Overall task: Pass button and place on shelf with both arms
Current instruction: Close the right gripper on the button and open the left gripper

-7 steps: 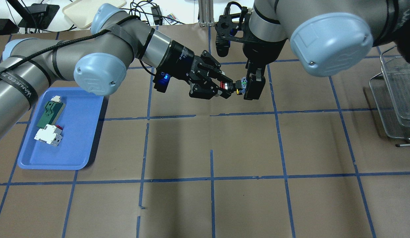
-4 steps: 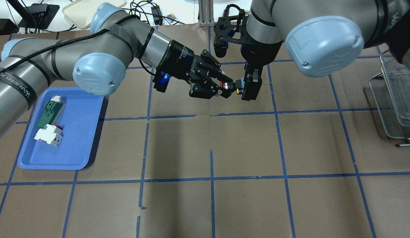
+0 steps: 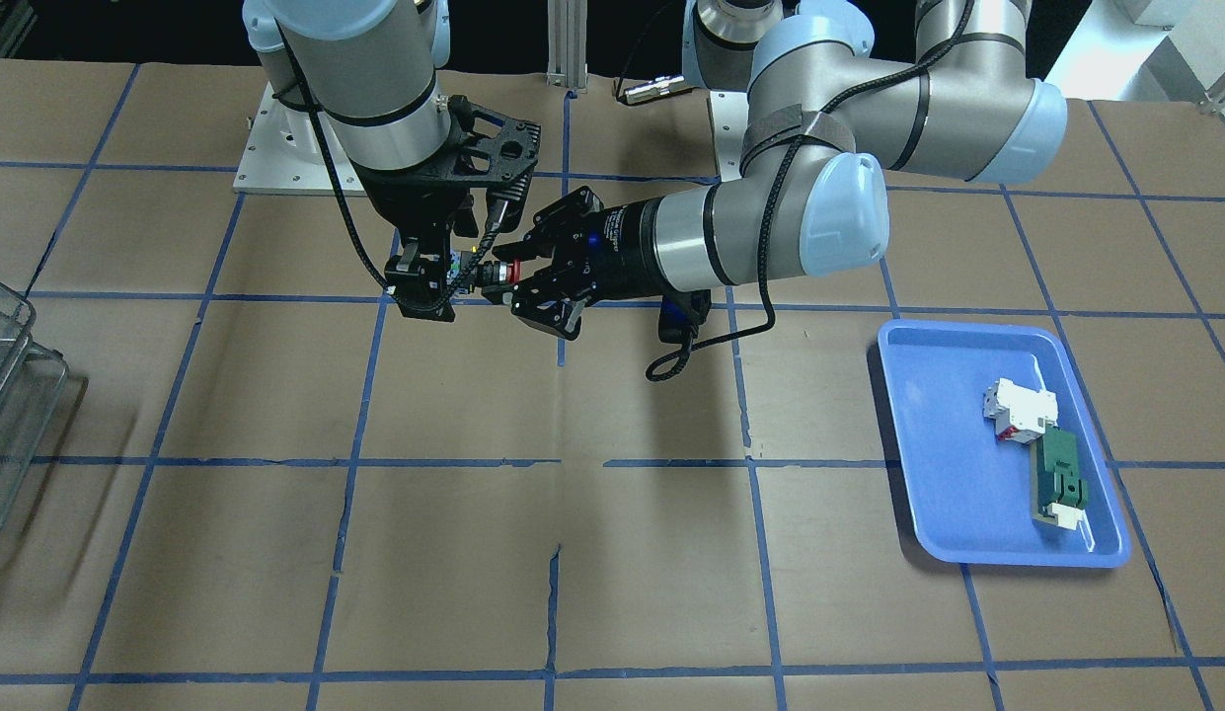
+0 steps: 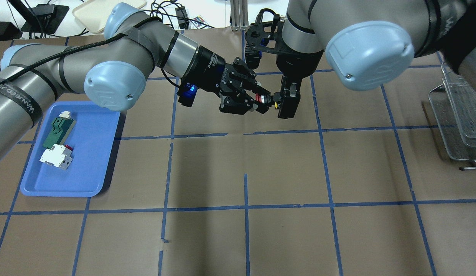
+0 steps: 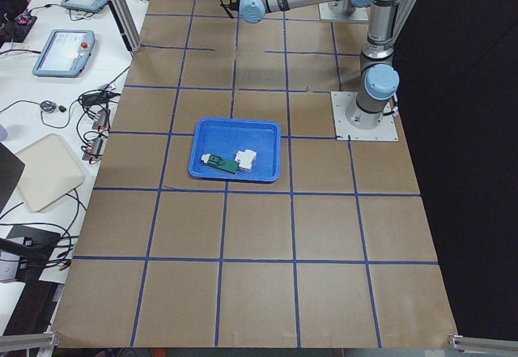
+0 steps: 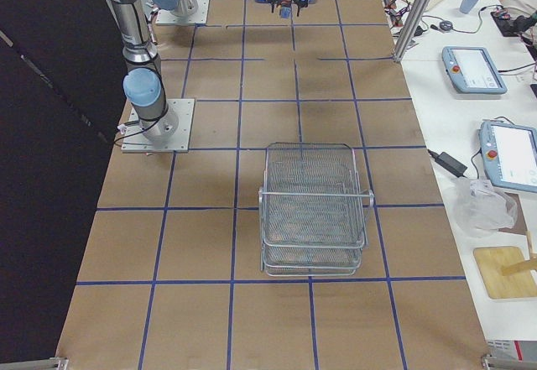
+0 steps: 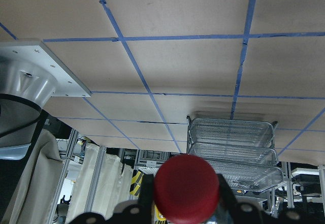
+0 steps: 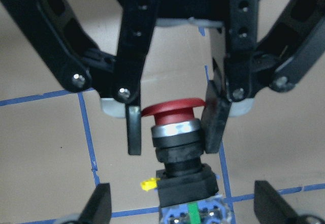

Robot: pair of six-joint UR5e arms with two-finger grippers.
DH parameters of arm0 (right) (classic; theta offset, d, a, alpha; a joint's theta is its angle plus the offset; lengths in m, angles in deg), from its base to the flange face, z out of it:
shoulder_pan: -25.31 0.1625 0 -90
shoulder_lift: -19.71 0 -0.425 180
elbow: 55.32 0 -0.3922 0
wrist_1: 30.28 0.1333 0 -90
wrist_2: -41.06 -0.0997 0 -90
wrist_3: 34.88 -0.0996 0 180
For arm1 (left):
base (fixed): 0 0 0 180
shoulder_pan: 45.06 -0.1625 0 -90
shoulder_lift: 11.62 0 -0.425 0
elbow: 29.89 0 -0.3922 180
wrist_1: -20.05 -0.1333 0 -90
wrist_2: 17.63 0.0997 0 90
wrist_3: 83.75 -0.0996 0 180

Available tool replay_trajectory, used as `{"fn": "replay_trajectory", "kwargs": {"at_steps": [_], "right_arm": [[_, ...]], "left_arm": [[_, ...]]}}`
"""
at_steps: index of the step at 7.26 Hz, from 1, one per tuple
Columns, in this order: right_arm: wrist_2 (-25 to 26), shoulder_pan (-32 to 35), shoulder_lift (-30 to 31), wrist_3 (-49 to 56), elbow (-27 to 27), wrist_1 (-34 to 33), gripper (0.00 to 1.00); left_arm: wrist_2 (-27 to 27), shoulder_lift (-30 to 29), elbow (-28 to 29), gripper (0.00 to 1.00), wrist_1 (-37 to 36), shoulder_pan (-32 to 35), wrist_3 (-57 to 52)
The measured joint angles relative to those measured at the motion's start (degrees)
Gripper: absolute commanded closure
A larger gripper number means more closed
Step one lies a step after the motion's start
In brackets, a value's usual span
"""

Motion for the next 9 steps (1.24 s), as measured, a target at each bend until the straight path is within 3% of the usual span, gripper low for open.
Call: {"fn": "replay_trajectory", "kwargs": {"at_steps": [1, 2, 5, 6, 7, 9], "right_arm": [[0.2, 0.0, 0.0, 0.2, 0.0, 0.0, 0.80], [0.4, 0.1, 0.0, 0.4, -0.1, -0.1, 1.00], [0.5, 0.1, 0.0, 1.1, -0.5, -0.5, 1.00], [0.5, 0.1, -0.1, 1.2, -0.6, -0.6, 1.00], [0.4, 0.1, 0.0, 1.3, -0.6, -0.6, 1.00], [0.2, 0.1, -0.1, 1.3, -0.7, -0.6, 1.00]], "left_arm": [[0.0, 0.0, 0.0, 1.00, 0.0, 0.0, 0.0], [0.0, 0.1, 0.0, 1.00, 0.0, 0.0, 0.0], [0.0, 0.2, 0.0, 1.00, 0.0, 0.0, 0.1], [0.0, 0.2, 0.0, 0.73, 0.0, 0.0, 0.1], [0.3, 0.2, 0.2, 0.03, 0.0, 0.0, 0.3], [1.0, 0.3, 0.7, 0.00, -0.3, 0.0, 1.3]]}}
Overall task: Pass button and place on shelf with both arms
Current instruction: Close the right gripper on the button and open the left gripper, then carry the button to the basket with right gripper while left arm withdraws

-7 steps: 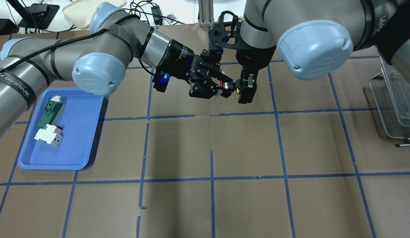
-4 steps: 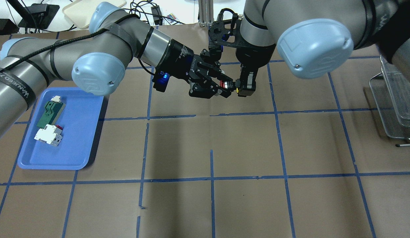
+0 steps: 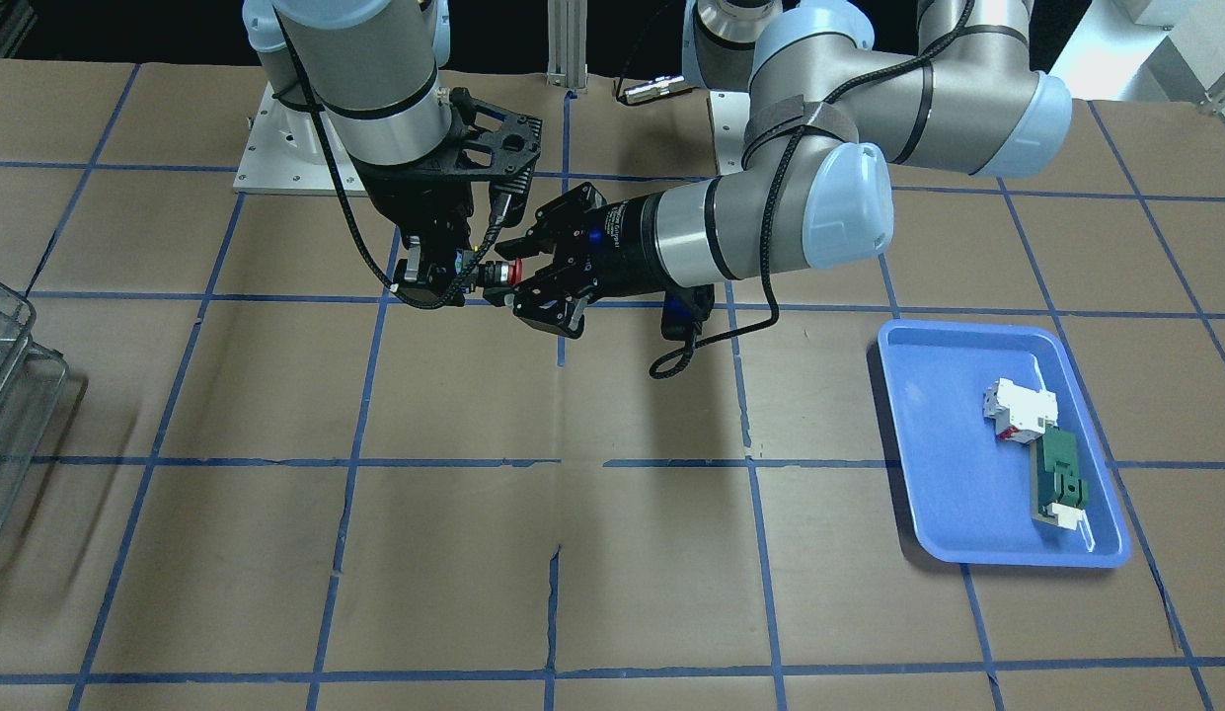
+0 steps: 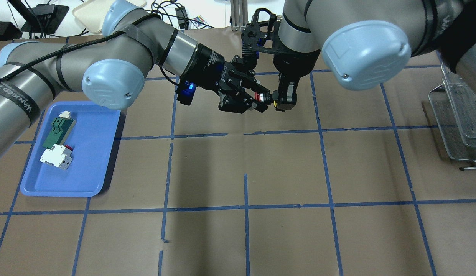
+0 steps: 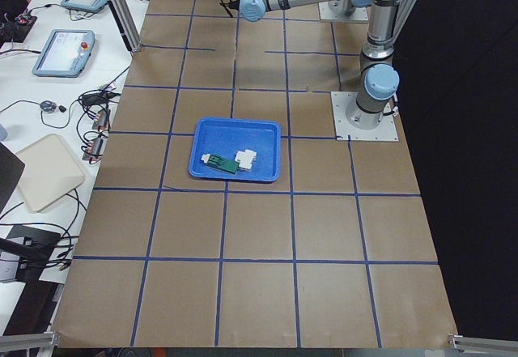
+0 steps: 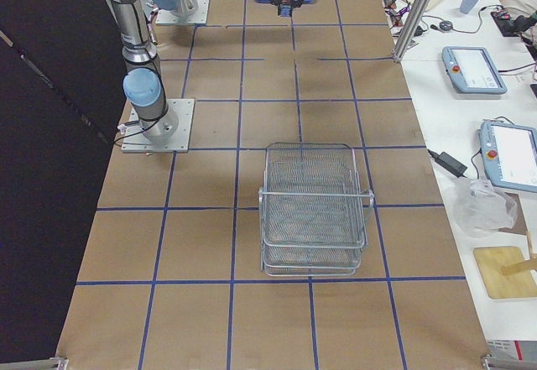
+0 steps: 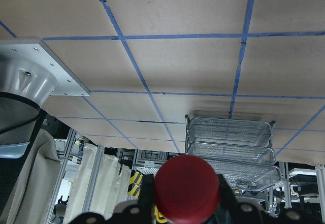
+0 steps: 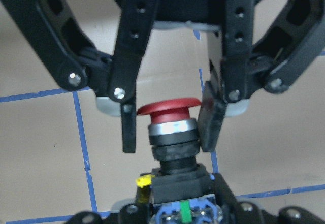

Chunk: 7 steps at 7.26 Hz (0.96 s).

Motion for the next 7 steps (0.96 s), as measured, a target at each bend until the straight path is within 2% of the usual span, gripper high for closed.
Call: {"fn": "replay_trajectory", "kwargs": {"at_steps": [3, 4, 6, 7], "right_arm": [[0.3, -0.5, -0.1, 0.4, 0.0, 0.1, 1.00], [0.6, -2.1, 0.0, 1.2, 0.0, 0.1, 1.00], [1.0, -9.9, 0.0, 3.9, 0.5, 0.1, 1.00], [2.0, -15.3, 0.0, 7.7, 0.6, 0.1, 1.00]], "left_arm": [[0.8, 0.2, 0.4, 0.00, -0.3, -0.7, 2.0], [3.7, 0.3, 0.5, 0.00, -1.1, -2.2, 1.8], [13.7, 0.3, 1.0, 0.00, -3.1, -8.2, -2.1], [20.3, 0.3, 1.1, 0.00, -3.1, -11.5, -8.0]]}}
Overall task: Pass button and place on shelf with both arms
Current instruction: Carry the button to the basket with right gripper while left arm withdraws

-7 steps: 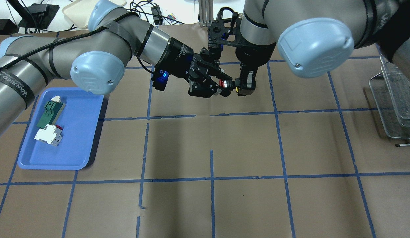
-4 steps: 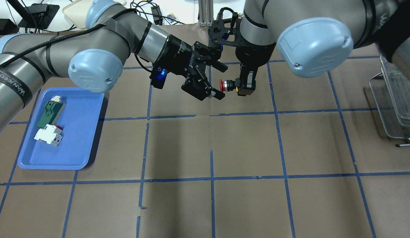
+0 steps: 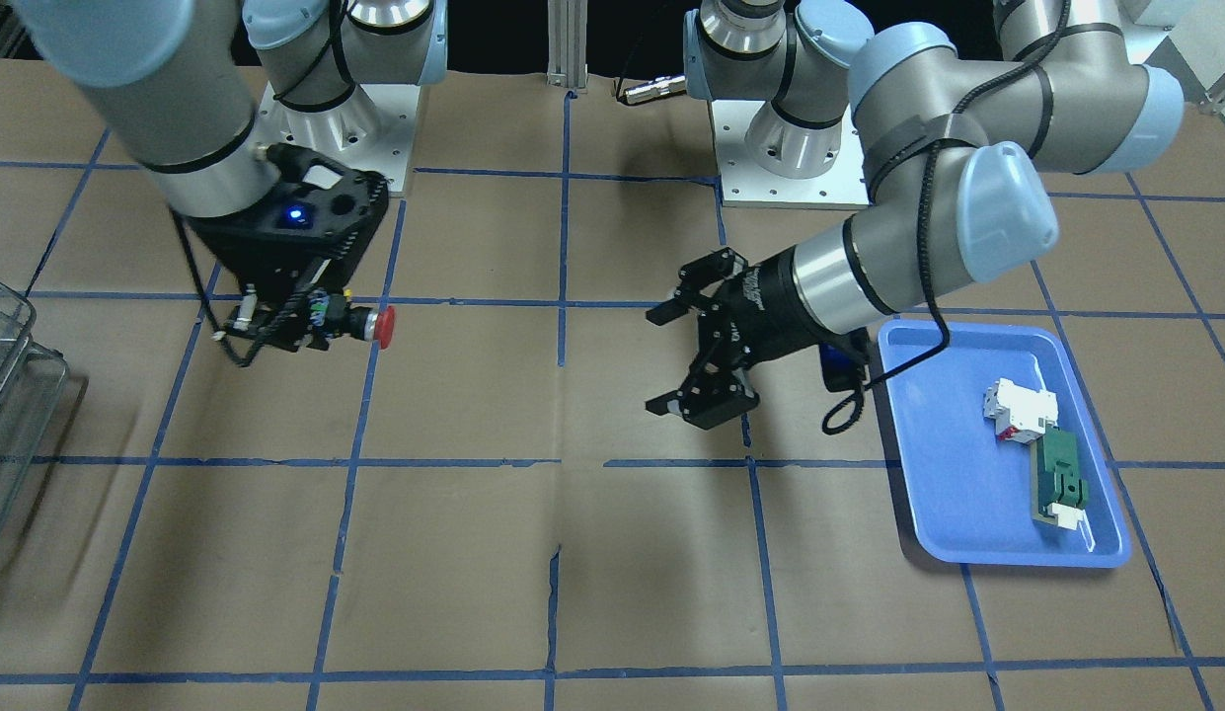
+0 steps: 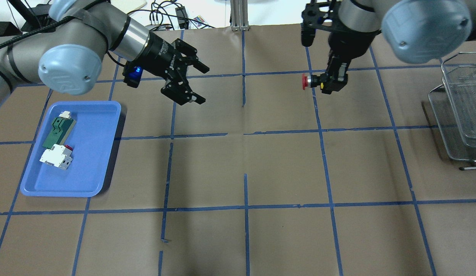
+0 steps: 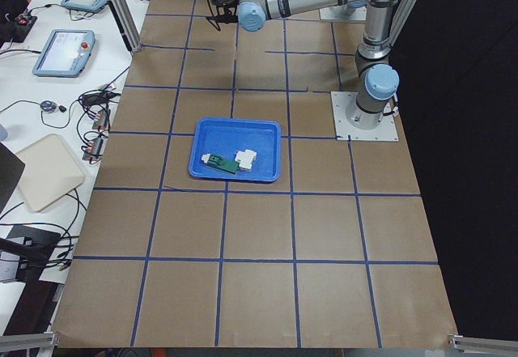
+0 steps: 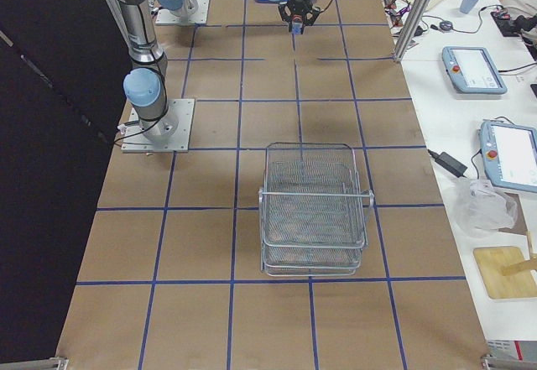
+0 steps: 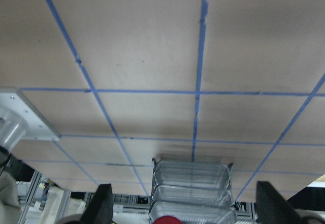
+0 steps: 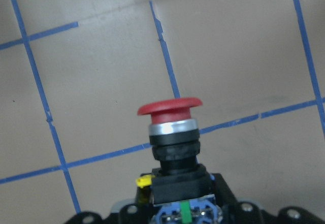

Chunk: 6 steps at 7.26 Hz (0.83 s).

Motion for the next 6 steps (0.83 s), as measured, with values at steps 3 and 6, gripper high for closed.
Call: {"fn": "replay_trajectory", "kwargs": {"at_steps": [3, 6], "right_arm": [[3.8, -17.1, -0.4, 14.4, 0.0, -0.1, 1.00], [6.8, -32.6, -5.0, 32.9, -0.1, -6.2, 1.00]], "left_arm": [[22.8, 1.1, 0.1, 0.00, 3.6, -8.7, -28.5], [32.9, 7.3, 1.5, 0.00, 6.8, -8.7, -59.5]]}}
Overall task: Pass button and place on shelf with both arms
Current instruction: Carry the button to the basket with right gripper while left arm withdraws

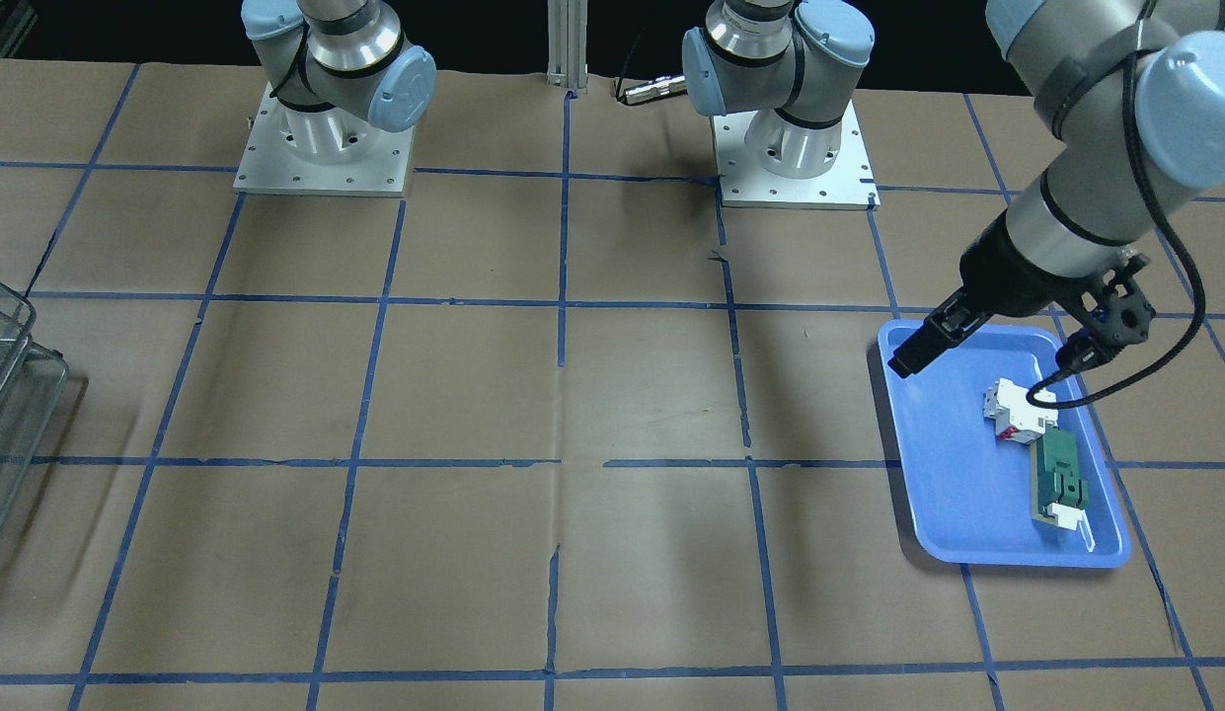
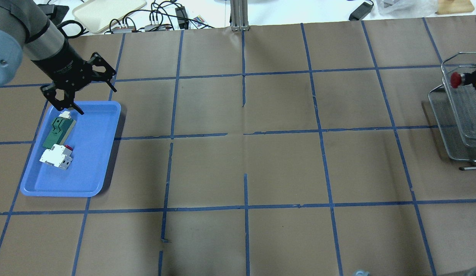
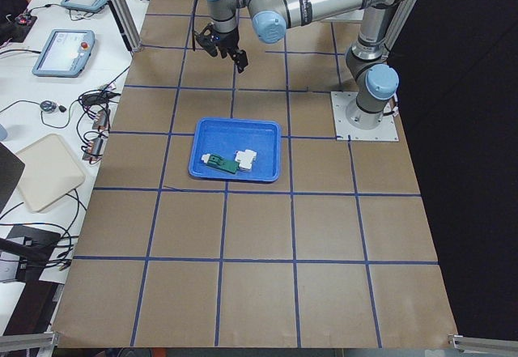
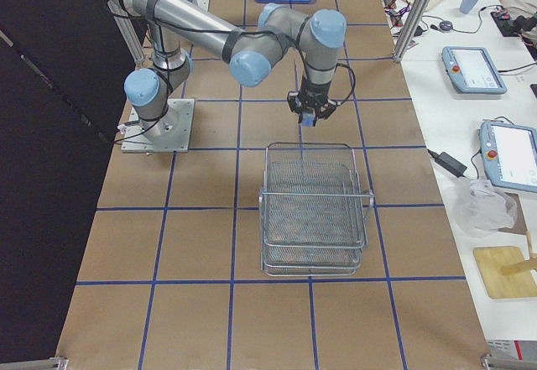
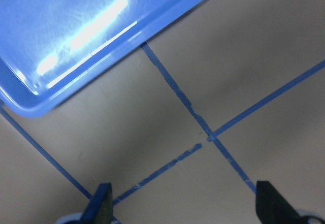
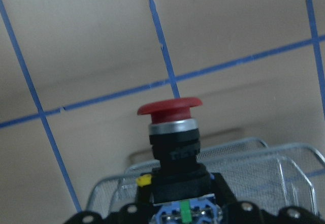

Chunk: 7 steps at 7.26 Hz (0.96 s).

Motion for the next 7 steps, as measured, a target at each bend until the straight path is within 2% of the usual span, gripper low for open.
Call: {"fn": "replay_trajectory", "kwargs": {"at_steps": [1, 3, 4, 5, 6, 7], "right_arm": [[0.2, -3.4, -2.7, 4.1, -0.1, -3.5, 1.00], [0.2, -6.7, -5.9, 8.1, -0.2, -6.9, 1.00], [0.2, -7.1, -6.3, 8.1, 0.0, -7.1, 0.72], [0.3, -7.3, -6.3, 7.7, 0.1, -7.0, 0.10], [0.3, -7.3, -6.3, 7.2, 0.1, -6.9, 0.00], [0.3, -7.3, -6.2, 7.0, 0.1, -6.7, 0.00]], "left_arm": [[0.6, 2.1, 0.3, 0.00, 1.2, 1.8, -9.6], [1.5, 4.7, 0.0, 0.00, 3.1, 4.9, -16.6], [1.6, 5.1, -0.3, 0.00, 3.8, 5.6, -17.7], [1.6, 5.2, -0.7, 0.00, 4.7, 6.1, -19.0], [1.4, 5.6, -1.0, 0.00, 6.0, 6.8, -21.4], [1.4, 6.2, -1.5, 0.00, 7.3, 7.6, -23.9]]}}
